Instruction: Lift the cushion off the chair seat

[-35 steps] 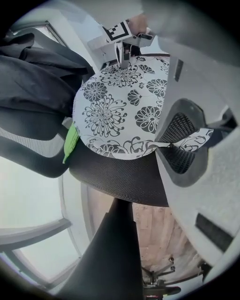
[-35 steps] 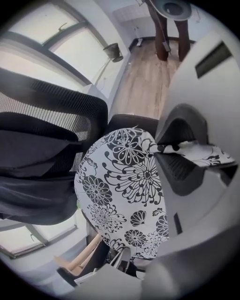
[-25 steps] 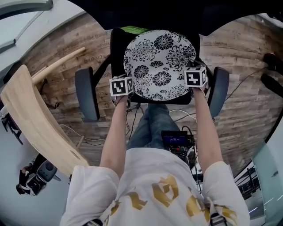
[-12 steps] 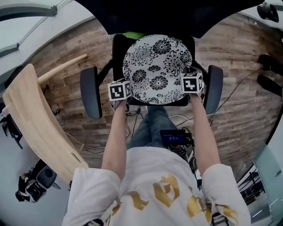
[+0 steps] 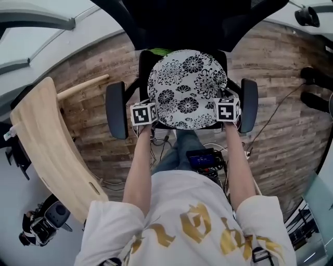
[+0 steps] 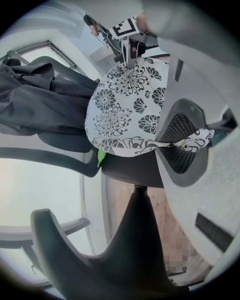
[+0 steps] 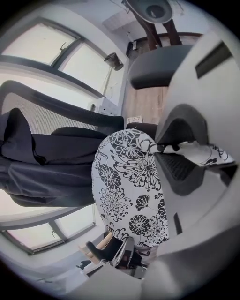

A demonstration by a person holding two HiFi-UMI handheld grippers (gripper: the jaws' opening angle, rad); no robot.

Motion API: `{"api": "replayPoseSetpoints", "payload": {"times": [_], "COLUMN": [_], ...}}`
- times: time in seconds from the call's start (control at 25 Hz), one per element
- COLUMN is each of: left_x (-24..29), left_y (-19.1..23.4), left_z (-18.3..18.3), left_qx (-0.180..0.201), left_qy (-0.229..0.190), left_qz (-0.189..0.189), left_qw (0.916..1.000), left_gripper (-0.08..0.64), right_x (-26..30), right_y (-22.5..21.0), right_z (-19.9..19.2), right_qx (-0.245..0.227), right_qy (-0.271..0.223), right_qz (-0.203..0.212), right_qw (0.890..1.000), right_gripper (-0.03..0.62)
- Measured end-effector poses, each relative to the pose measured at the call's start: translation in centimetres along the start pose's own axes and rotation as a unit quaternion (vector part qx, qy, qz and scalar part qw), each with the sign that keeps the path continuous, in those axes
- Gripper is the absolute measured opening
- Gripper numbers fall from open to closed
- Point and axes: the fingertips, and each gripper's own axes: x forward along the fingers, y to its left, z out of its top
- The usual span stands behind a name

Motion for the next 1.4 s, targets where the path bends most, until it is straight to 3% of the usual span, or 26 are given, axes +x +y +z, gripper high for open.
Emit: {"api": "replayPoseSetpoints", "payload": {"times": [0.24, 0.52, 0.92, 1.12, 1.4], "left_x": [-3.1, -6.3, -9.5, -11.7, -15.6], "left_y": [-0.4, -0.3, -1.1, -1.2, -1.5], "left_z": [0.3, 2.2, 3.7, 4.5, 5.9], "left_qx": [0.005, 0.037, 0.044, 0.042, 0.046], "left_qy": [-0.01, -0.036, -0.077, -0.101, -0.141], "left_qz": [-0.004, -0.001, -0.002, -0.003, -0.009], "left_qw": [0.9999, 0.9987, 0.9961, 0.994, 0.9889], "left_gripper": [0.023, 0.023, 0.023, 0.023, 0.023], "right_x": [-3.0, -5.3, -8.7, -11.2, -14.7], "right_y": [0.3, 0.0, 0.6, 1.4, 2.5], "right_z": [1.1, 2.3, 4.2, 4.9, 6.1], "right_qx": [0.004, 0.02, -0.007, 0.046, 0.037], "right_qy": [-0.018, -0.035, -0.061, -0.086, -0.122], "right_qz": [-0.005, -0.01, -0.008, 0.013, 0.019], "right_qw": [1.0, 0.999, 0.998, 0.995, 0.992], "right_gripper": [0.041, 0.04, 0.04, 0.04, 0.04]}}
